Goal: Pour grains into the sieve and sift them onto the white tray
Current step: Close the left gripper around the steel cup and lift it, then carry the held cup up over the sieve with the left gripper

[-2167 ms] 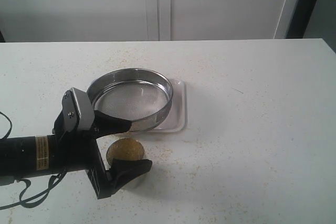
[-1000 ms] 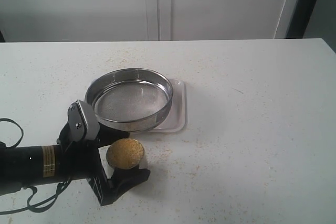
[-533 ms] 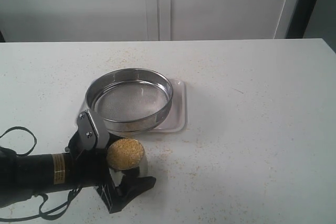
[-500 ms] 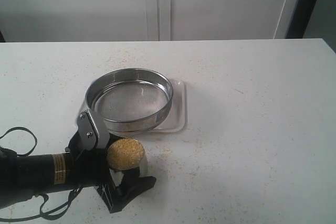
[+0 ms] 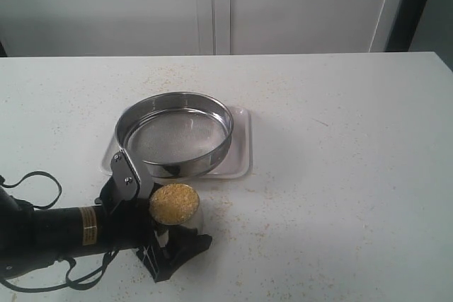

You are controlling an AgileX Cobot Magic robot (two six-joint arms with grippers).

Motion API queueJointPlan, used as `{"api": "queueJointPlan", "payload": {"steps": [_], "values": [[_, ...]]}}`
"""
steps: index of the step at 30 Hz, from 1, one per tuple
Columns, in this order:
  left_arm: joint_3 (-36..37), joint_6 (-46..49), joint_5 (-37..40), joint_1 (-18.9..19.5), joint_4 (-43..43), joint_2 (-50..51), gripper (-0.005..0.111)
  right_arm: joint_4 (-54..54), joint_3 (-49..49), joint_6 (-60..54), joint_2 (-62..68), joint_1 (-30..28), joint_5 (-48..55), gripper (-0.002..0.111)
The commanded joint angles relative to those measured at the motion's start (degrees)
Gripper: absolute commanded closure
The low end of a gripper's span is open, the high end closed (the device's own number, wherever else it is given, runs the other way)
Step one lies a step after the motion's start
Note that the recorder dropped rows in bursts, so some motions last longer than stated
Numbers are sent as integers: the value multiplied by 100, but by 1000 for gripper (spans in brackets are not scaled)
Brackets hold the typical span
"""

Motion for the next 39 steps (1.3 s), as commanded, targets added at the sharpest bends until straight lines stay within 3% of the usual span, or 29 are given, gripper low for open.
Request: {"api": "queueJointPlan", "payload": {"steps": [1, 7, 9, 12, 15, 17, 30, 39], "values": [[-18, -13, -15, -36, -15, 2, 18, -22, 27, 31, -32, -49, -39, 108], [-18, -13, -15, -36, -15, 2, 23, -22, 27, 31, -32, -49, -39, 108], [-18, -13, -15, -36, -15, 2, 30, -22, 27, 31, -32, -49, -39, 108], [-18, -13, -15, -36, -15, 2, 53, -22, 27, 31, -32, -49, -39, 108], [-18, -13, -15, -36, -15, 2, 94, -22, 27, 31, -32, -49, -39, 108], [-18, 2, -15, -36, -4, 2, 107, -22, 27, 31, -32, -49, -39, 108], [-18, -40, -15, -36, -4, -521, 107, -22, 27, 31, -32, -49, -39, 108], [-18, -650, -15, -36, -237, -966, 107, -22, 27, 31, -32, -49, -39, 108]]}}
